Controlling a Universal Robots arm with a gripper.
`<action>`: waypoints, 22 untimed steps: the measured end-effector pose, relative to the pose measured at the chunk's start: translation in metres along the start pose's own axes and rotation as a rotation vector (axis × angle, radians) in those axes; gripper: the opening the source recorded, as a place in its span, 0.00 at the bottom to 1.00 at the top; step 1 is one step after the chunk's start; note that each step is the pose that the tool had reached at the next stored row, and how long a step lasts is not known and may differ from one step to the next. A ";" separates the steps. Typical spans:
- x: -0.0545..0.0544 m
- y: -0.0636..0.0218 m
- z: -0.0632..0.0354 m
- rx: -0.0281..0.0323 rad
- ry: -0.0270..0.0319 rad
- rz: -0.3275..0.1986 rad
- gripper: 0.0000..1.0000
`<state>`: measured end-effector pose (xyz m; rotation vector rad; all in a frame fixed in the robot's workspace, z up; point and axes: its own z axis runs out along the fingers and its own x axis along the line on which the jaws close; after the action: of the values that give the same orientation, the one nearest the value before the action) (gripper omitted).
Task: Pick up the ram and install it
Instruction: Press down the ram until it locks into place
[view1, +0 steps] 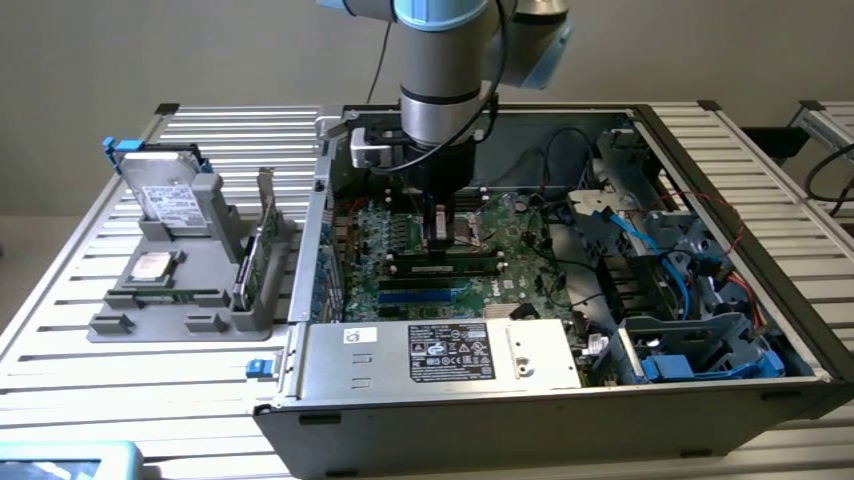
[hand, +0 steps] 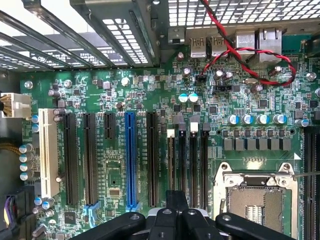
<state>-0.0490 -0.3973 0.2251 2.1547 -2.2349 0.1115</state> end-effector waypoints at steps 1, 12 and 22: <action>0.000 0.0000 0.0001 0.0000 -0.0002 0.000 0.11; 0.000 -0.0096 -0.0099 -0.0004 -0.0004 0.000 0.11; 0.001 -0.0154 -0.0141 -0.0013 -0.0008 0.000 0.11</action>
<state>-0.0339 -0.3977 0.2396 2.1544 -2.2349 0.1091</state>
